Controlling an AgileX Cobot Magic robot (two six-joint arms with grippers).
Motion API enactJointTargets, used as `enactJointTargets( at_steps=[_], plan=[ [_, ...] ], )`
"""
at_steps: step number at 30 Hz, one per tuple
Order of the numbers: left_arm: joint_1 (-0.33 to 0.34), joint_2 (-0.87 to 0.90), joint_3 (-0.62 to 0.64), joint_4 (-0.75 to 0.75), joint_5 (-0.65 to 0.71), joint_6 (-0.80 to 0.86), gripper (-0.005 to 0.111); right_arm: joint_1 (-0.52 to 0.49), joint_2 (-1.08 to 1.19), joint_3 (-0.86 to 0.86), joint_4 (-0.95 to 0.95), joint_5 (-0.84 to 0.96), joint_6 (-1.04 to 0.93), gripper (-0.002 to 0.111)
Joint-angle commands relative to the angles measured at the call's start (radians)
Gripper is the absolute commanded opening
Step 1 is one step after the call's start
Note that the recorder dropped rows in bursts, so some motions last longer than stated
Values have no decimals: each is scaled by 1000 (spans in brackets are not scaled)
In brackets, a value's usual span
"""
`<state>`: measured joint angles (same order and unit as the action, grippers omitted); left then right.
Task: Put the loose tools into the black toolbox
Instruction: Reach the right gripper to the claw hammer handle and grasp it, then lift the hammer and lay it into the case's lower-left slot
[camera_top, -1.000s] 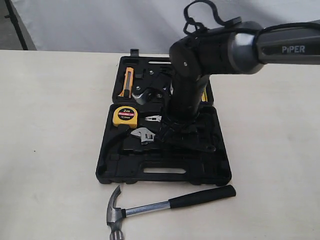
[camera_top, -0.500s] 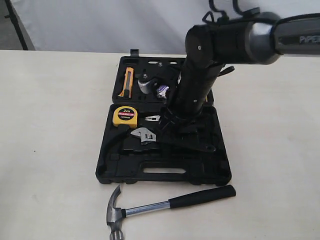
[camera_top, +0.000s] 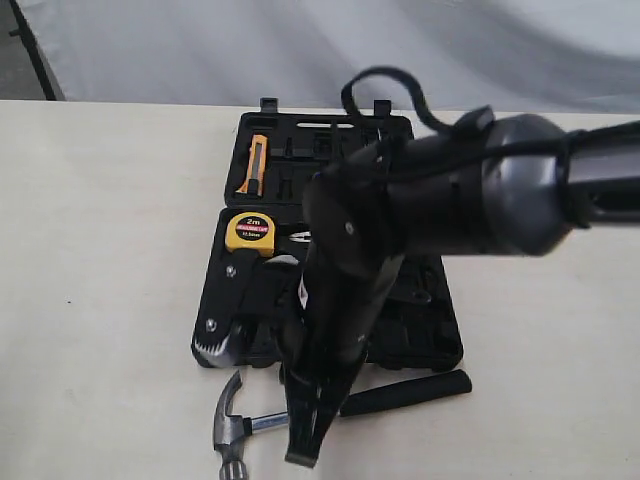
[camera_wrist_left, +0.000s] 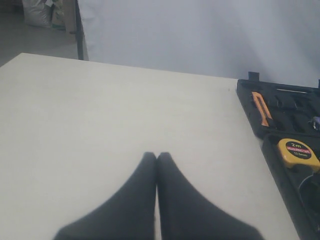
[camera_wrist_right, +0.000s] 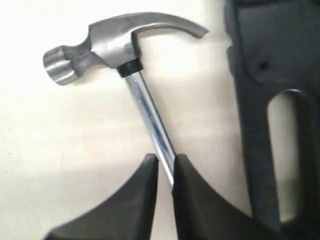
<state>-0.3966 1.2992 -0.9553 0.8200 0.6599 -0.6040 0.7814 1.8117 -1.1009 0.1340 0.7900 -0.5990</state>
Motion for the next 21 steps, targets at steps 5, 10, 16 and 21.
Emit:
enactJointTargets(
  at_steps=[5, 10, 16, 21],
  plan=[
    [3, -8, 9, -14, -17, -10, 1, 29, 19, 78, -4, -175, -8, 47],
    [3, -8, 9, -14, -17, -10, 1, 29, 92, 79, -4, -237, -8, 46],
    [3, -8, 9, -14, -17, -10, 1, 29, 171, 79, -4, -217, -10, 24],
    [3, -8, 9, -14, -17, -10, 1, 29, 113, 41, -2, -151, 1, -1]
  ],
)
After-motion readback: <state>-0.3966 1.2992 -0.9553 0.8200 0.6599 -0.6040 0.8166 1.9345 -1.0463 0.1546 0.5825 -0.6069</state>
